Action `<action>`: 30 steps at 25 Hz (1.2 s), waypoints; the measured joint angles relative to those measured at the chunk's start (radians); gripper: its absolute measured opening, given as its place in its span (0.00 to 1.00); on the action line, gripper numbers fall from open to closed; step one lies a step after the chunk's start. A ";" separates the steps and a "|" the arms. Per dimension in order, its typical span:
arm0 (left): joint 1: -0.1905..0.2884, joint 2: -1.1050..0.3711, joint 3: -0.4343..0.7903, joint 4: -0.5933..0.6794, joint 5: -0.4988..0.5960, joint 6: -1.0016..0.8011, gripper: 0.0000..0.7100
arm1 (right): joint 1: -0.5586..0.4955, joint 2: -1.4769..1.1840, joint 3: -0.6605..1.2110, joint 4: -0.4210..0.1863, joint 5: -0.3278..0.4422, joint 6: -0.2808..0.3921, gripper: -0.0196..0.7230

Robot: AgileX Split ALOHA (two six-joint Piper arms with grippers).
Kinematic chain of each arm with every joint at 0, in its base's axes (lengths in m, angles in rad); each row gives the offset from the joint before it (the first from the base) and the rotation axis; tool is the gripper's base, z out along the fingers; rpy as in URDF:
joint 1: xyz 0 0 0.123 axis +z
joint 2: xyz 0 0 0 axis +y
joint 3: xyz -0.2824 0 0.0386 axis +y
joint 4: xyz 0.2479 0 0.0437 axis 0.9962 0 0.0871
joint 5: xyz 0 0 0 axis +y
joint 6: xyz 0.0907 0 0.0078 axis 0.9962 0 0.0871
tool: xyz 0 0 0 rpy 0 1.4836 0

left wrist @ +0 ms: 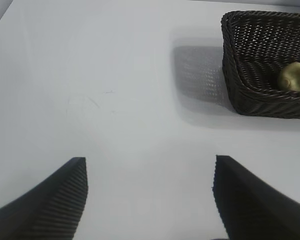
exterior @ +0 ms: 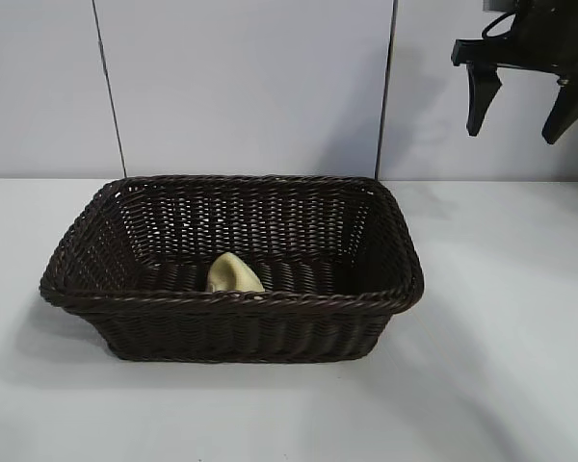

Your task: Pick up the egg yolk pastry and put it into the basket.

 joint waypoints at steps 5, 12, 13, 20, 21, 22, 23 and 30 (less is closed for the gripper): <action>0.000 0.000 0.000 0.000 0.000 0.000 0.72 | 0.016 -0.137 0.170 0.003 -0.001 -0.011 0.81; 0.000 0.000 0.000 0.000 0.000 0.000 0.72 | 0.017 -0.387 0.516 0.003 -0.002 -0.033 0.81; 0.000 0.000 0.000 0.000 0.000 0.000 0.72 | 0.017 -0.427 0.571 0.003 -0.002 -0.033 0.81; 0.000 0.000 0.000 0.000 0.000 0.000 0.72 | 0.019 -0.696 0.917 0.003 -0.009 -0.033 0.81; 0.000 0.000 0.000 0.000 0.000 0.000 0.72 | 0.019 -0.738 0.968 0.003 -0.022 -0.036 0.81; 0.000 0.000 0.000 0.000 0.000 0.000 0.72 | 0.019 -0.781 1.020 0.003 -0.037 -0.047 0.81; 0.000 0.000 0.000 0.000 0.000 0.000 0.72 | 0.019 -0.816 1.063 0.003 -0.052 -0.060 0.81; 0.000 0.000 0.000 0.000 0.000 0.000 0.72 | 0.019 -1.099 1.333 0.006 -0.170 -0.094 0.81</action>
